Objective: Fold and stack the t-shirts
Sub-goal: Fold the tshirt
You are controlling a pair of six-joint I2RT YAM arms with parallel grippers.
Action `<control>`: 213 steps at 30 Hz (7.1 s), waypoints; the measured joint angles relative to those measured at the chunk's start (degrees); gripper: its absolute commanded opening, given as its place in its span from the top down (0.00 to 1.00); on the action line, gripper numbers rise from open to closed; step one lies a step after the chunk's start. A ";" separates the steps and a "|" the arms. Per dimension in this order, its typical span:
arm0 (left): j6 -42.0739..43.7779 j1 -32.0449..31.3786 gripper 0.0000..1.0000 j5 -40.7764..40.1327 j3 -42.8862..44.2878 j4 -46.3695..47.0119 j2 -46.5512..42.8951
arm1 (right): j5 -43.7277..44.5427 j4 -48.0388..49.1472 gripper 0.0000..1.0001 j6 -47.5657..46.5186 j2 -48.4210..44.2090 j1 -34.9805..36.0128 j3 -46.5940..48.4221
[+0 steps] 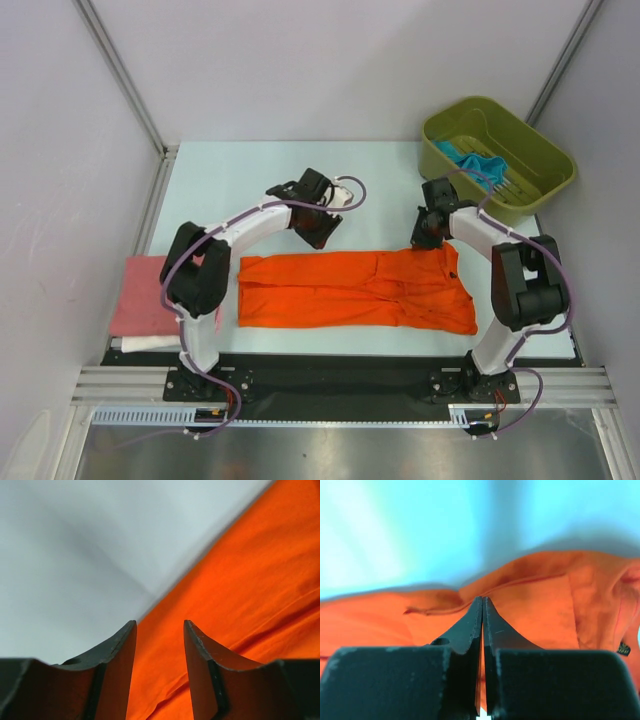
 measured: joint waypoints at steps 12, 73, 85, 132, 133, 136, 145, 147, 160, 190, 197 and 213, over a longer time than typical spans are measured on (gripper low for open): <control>3.15 11.15 0.46 -3.69 -9.86 -2.99 -9.40 | 4.22 -6.58 0.72 -1.73 -3.96 -5.05 2.86; 30.29 8.26 0.99 12.26 -46.29 -5.70 -32.76 | 8.61 -0.76 1.00 4.70 30.03 0.31 35.21; 23.23 -5.05 0.96 17.03 -40.79 -4.57 -24.92 | 10.32 -3.45 1.00 6.51 54.03 3.82 74.23; 19.61 1.99 0.00 10.49 -37.59 -10.08 -41.90 | 8.31 -0.55 0.50 4.74 -3.93 15.04 11.21; 19.15 2.23 0.00 9.62 -37.59 -9.66 -42.29 | 7.06 0.07 0.50 5.57 -4.31 17.14 7.58; 17.73 2.45 0.00 7.65 -37.57 -8.81 -43.34 | 3.39 0.35 0.50 8.15 -3.87 23.71 -1.09; 15.82 2.51 0.00 4.48 -37.68 -8.28 -48.46 | -1.57 2.38 0.80 15.63 -1.03 32.48 -6.58; 15.85 2.54 0.00 4.50 -37.94 -8.24 -50.29 | -2.10 3.72 1.00 17.33 -0.17 32.65 -7.69; 26.75 -0.94 0.01 9.99 -43.19 -9.62 -66.12 | 1.20 2.62 1.00 22.86 -13.84 27.52 -21.46; 50.69 -35.78 0.54 8.26 -49.42 22.43 -31.23 | -5.03 -12.68 0.60 20.68 -33.48 32.89 -32.33; 49.94 -36.92 1.00 7.04 -48.85 23.80 -28.74 | -6.23 -8.94 1.00 21.64 -32.28 32.98 -34.32; 31.67 -12.41 1.00 16.04 -17.81 5.79 -17.35 | -6.58 -12.15 1.00 10.73 -20.26 11.58 -9.88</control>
